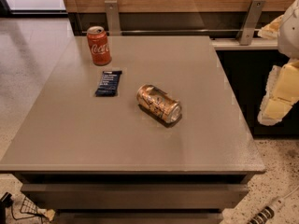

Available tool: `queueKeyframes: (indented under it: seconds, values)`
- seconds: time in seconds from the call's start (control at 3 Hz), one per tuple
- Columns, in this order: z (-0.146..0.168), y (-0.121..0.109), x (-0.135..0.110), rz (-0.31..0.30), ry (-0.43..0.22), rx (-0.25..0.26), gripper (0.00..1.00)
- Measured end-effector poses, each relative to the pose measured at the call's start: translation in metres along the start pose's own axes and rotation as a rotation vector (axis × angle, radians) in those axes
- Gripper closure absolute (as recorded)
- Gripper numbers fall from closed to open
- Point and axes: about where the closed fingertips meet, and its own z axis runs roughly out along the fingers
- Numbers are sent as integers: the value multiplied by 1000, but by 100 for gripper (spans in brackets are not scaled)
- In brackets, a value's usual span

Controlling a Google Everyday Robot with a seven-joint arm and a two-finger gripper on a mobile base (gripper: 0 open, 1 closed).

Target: Place orange can upright

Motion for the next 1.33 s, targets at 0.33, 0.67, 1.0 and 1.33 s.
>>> queueKeyframes:
  seconds: [0.33,0.67,1.0,1.33]
  values:
    - [0,0,-1,1,-1,2,0]
    - [3,-6,-18,44,4,-14,0]
    - [14,-14,-58,128,7,-55,0]
    - [33,-27,-96,225,15,-91,0]
